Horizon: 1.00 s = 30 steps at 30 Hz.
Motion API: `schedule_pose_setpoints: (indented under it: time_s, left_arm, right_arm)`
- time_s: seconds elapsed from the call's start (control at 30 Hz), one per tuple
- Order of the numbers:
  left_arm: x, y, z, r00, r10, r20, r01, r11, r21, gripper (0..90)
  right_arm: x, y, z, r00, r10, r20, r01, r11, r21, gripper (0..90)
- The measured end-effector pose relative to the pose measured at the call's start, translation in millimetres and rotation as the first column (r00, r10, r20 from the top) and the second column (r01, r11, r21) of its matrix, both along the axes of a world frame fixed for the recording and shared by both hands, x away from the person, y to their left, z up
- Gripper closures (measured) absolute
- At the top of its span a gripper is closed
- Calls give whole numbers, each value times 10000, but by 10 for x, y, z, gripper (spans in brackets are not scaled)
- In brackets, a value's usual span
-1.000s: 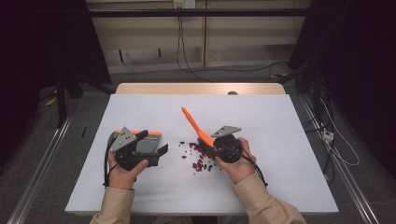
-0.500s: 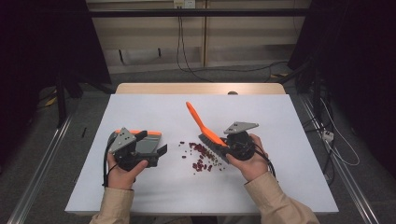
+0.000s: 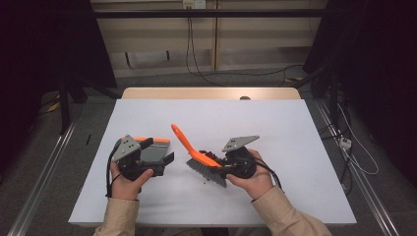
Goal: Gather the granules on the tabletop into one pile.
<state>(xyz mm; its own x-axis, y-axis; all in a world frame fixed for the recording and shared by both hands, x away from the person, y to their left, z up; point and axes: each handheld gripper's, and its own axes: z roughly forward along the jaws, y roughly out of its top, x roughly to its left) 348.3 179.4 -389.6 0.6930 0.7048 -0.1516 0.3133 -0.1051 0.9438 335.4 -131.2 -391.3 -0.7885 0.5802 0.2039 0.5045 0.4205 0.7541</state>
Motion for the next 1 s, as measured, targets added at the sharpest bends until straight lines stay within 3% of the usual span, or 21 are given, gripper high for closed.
schedule_pose_setpoints:
  time_s: [0.2, 0.33, 0.63, 1.0]
  left_arm:
    - [3, 2, -5, 10000, -2, -26, 2, 10000, -30, 46]
    - [5, 2, -7, 10000, 15, -54, -15, 10000, 11, 46]
    - [6, 4, -9, 10000, 36, -54, -36, 10000, 24, 46]
    - [9, -4, -14, 10000, 22, -70, -22, 10000, 31, 46]
  right_arm:
    - [27, 175, -104, 9978, 555, -373, -557, 9984, -44, 712]
    - [89, 183, -208, 9943, 625, -858, -605, 9978, 258, 712]
    - [265, 52, -259, 9926, 11, -1218, 12, 9998, 187, 712]
    - [385, -78, -248, 9948, -287, -976, 284, 9996, -44, 711]
